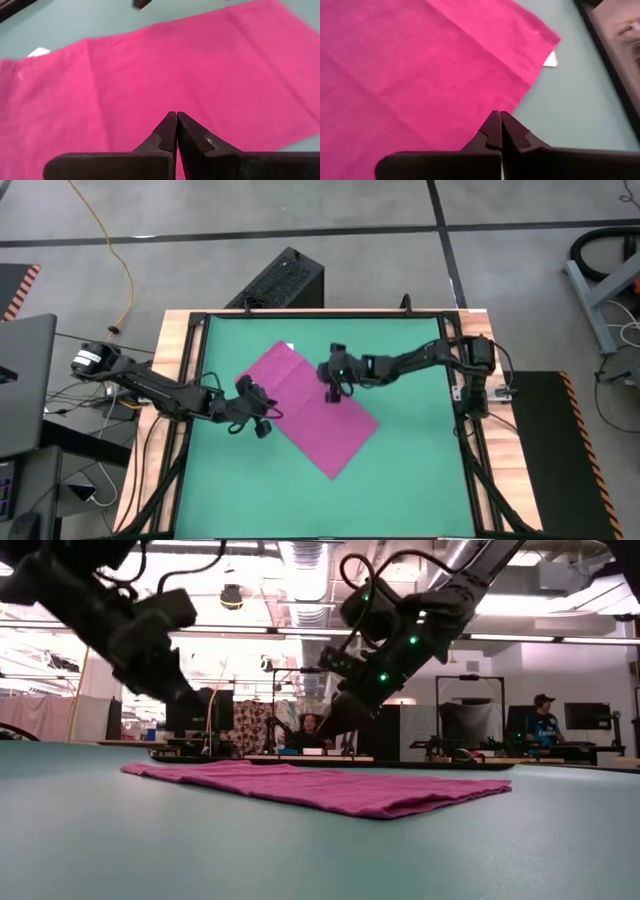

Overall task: Roll towel into tight, uniform cylinder
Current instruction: Roll the pink towel

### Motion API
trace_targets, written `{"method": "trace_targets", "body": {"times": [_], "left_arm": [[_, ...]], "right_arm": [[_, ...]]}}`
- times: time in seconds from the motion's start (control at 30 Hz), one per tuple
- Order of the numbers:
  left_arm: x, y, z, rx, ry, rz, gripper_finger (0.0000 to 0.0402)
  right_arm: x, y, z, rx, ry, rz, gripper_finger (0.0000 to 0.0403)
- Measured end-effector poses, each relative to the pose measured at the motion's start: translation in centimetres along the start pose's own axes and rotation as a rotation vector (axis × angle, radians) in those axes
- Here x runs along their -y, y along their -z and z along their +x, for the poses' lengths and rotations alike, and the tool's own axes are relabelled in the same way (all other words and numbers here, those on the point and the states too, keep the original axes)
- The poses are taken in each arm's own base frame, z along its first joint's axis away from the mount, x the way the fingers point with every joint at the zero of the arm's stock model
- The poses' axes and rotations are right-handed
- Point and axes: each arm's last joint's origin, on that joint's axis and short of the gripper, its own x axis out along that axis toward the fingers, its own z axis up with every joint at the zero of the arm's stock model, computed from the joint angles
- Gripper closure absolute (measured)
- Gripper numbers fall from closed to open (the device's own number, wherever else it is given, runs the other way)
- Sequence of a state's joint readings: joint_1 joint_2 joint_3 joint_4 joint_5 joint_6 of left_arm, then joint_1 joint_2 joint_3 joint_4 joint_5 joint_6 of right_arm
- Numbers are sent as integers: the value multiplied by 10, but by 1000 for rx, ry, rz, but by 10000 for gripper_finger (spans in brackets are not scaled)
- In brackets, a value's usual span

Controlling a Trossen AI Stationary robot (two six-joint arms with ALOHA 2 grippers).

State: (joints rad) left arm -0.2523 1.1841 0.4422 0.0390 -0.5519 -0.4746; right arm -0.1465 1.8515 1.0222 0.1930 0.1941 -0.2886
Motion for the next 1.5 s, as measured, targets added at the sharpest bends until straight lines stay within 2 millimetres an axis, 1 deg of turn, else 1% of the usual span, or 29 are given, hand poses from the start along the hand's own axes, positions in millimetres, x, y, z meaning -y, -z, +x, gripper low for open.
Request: {"method": "trace_targets", "body": {"times": [0.07,0.17,0.23,0.37,0.53,0.63,0.8,0.93,1.13,1.27,1.4,1.5], "left_arm": [[-1,6,5,-26,-25,-9,401],[1,11,12,-53,-32,-28,401],[3,16,18,-72,-41,-20,401],[5,24,28,-93,-69,-4,401],[4,33,36,-135,-96,23,401],[2,38,39,-168,-120,44,401],[-5,42,46,-207,-168,57,401],[-8,40,48,-211,-169,82,401],[-16,38,52,-257,-135,184,401],[-24,35,56,-273,-140,231,401],[-32,30,60,-269,-121,287,401],[-34,24,61,-257,-65,256,401]], "right_arm": [[1,3,2,-7,-40,20,395],[-3,8,7,-18,-97,27,395],[-9,10,12,-9,-103,22,395],[-13,17,20,-36,-80,28,395],[-11,22,20,-97,-36,96,396],[-17,23,17,-127,-48,119,396],[-39,23,12,-160,-79,154,396],[-61,24,6,-174,-28,196,396],[-99,19,-9,-155,11,346,396],[-126,16,-21,-124,38,397,396],[-141,12,-28,-58,75,504,392],[-143,12,-31,-33,145,514,391]]}}
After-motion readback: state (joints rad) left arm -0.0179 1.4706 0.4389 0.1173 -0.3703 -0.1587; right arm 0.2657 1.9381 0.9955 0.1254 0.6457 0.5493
